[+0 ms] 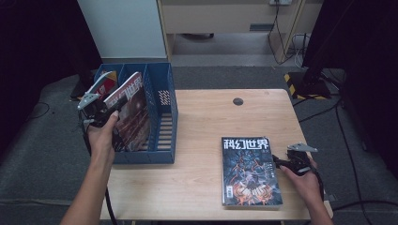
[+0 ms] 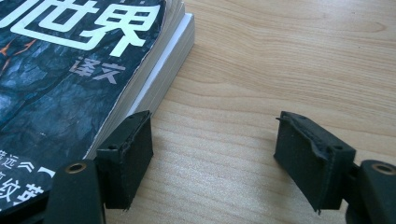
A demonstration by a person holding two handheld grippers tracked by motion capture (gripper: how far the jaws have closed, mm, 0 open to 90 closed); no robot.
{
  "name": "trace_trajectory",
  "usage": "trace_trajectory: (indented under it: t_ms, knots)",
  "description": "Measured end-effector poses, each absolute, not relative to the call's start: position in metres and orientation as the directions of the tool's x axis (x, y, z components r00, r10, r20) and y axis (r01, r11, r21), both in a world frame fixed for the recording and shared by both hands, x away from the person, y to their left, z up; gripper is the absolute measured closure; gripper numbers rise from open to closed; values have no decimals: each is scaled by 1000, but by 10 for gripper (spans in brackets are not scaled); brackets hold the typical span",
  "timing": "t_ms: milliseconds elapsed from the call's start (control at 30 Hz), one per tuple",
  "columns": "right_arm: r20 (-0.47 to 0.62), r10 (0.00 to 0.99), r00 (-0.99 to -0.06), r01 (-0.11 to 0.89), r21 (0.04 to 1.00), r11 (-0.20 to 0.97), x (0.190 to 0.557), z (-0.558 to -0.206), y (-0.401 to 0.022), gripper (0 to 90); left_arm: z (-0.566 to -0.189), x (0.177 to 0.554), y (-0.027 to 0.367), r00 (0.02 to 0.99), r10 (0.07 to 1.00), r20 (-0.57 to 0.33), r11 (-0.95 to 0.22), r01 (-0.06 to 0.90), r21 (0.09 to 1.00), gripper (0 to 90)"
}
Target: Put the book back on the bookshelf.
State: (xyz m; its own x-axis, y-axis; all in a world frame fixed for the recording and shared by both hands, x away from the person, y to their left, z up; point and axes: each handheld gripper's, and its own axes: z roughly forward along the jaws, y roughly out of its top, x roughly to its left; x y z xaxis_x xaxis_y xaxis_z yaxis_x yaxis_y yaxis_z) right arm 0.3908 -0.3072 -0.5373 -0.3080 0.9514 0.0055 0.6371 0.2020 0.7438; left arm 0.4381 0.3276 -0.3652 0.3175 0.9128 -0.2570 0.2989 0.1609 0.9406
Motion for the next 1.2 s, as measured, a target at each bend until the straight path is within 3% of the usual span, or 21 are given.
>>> trace_trajectory:
  t_ms: [467,633,1200]
  knots:
    - [6,951,-308,637,744,202,391,-537,-307,274,-360,440,324,356,907,-226,114,309,944,777]
    - [6,951,-308,637,744,202,391,-537,-307,274,-360,437,324,344,917,-202,94,305,948,828]
    - [6,951,-308,637,744,202,391,-537,-307,274,-361,438,333,284,911,-298,239,223,945,834]
